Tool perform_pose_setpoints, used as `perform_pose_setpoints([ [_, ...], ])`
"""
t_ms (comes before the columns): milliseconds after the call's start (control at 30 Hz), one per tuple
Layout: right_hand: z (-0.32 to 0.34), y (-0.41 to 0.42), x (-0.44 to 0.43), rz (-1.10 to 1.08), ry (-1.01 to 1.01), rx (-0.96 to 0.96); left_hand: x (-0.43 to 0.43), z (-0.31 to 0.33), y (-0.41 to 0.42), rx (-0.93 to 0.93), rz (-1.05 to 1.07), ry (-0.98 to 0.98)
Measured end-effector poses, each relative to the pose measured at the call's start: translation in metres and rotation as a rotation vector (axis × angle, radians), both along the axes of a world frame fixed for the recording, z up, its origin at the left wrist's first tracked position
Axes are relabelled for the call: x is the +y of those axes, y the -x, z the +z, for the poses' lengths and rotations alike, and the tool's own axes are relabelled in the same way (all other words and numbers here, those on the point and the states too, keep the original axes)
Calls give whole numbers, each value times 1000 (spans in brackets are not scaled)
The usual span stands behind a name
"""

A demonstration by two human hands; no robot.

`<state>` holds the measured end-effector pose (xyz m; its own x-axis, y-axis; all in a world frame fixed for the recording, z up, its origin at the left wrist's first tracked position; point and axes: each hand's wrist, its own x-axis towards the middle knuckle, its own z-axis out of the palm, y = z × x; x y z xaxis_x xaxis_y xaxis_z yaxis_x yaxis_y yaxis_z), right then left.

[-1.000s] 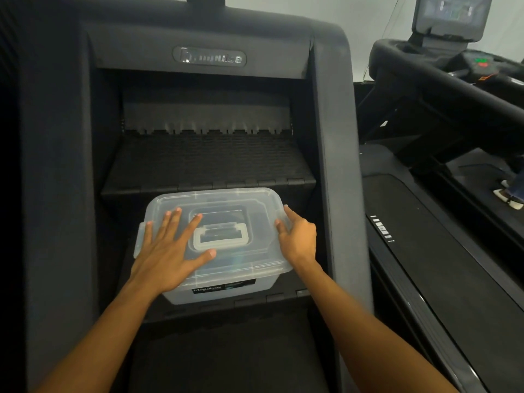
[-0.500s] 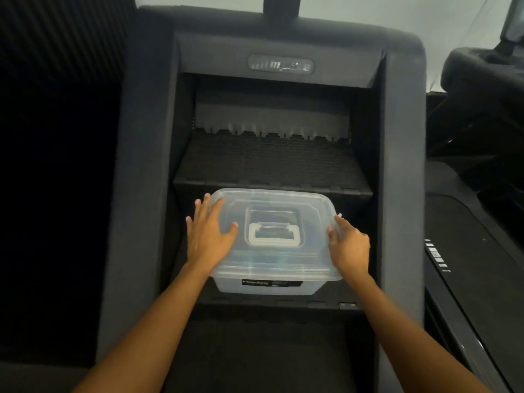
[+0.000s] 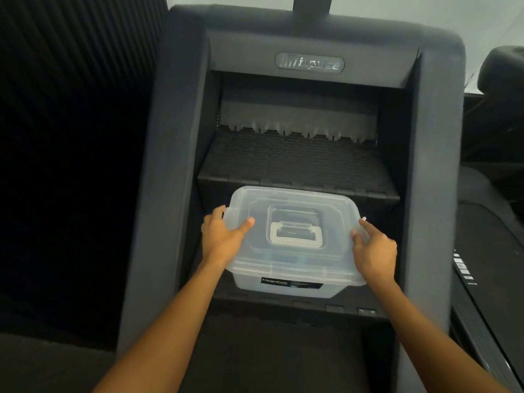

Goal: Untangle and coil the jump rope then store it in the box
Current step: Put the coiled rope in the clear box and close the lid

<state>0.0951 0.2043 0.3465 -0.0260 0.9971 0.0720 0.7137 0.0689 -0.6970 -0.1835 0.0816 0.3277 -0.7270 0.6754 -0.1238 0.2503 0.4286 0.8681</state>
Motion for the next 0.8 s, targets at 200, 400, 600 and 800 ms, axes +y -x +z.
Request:
perform_pose_setpoints([
  [200,-2,2,0,-13,24,36,3,-3,-7,356,-82,43],
  [400,-1,1,-1,-9,20,49,7,-4,-7,496,-51,80],
  [600,0,0,-1,-3,34,37,7,7,-14,429,34,59],
  [800,1,1,-2,5,50,20,8,14,-20,405,67,49],
])
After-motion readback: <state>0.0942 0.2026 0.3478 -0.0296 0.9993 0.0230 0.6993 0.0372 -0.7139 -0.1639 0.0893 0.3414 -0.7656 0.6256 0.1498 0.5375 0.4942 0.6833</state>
